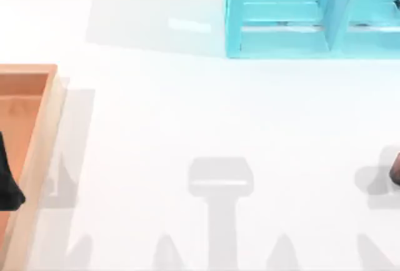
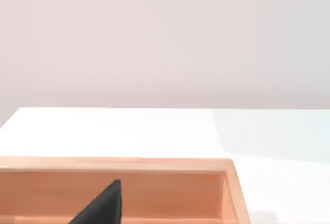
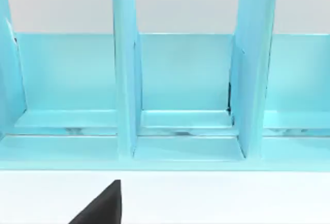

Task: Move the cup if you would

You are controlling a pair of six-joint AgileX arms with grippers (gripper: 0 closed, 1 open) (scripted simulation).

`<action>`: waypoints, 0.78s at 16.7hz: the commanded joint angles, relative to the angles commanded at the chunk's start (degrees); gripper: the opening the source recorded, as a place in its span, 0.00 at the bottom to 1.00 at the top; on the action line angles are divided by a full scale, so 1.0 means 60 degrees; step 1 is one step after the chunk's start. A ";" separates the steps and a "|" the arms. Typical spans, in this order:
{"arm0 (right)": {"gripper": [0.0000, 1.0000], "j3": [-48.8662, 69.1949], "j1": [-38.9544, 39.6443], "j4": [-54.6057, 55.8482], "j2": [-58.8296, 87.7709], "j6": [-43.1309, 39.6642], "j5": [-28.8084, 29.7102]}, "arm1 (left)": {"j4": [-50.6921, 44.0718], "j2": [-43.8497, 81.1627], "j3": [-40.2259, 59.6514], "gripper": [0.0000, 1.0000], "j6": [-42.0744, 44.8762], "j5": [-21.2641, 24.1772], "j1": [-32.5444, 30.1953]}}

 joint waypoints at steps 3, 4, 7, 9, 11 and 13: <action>1.00 0.0109 0.0002 -0.0104 0.0109 0.0002 -0.0005 | 0.0000 0.0000 0.0000 1.00 0.0000 0.0000 0.0000; 1.00 0.0313 0.0004 -0.0298 0.0313 0.0006 -0.0013 | 0.0000 0.0000 0.0000 1.00 0.0000 0.0000 0.0000; 1.00 0.1531 -0.0005 -0.1392 0.1535 0.0024 -0.0032 | 0.0000 0.0000 0.0000 1.00 0.0000 0.0000 0.0000; 1.00 0.2779 -0.0023 -0.2467 0.2856 0.0029 -0.0032 | 0.0000 0.0000 0.0000 1.00 0.0000 0.0000 0.0000; 1.00 0.4223 -0.0046 -0.3738 0.4556 0.0021 -0.0023 | 0.0000 0.0000 0.0000 1.00 0.0000 0.0000 0.0000; 1.00 0.5750 -0.0070 -0.5134 0.6523 -0.0001 -0.0001 | 0.0000 0.0000 0.0000 1.00 0.0000 0.0000 0.0000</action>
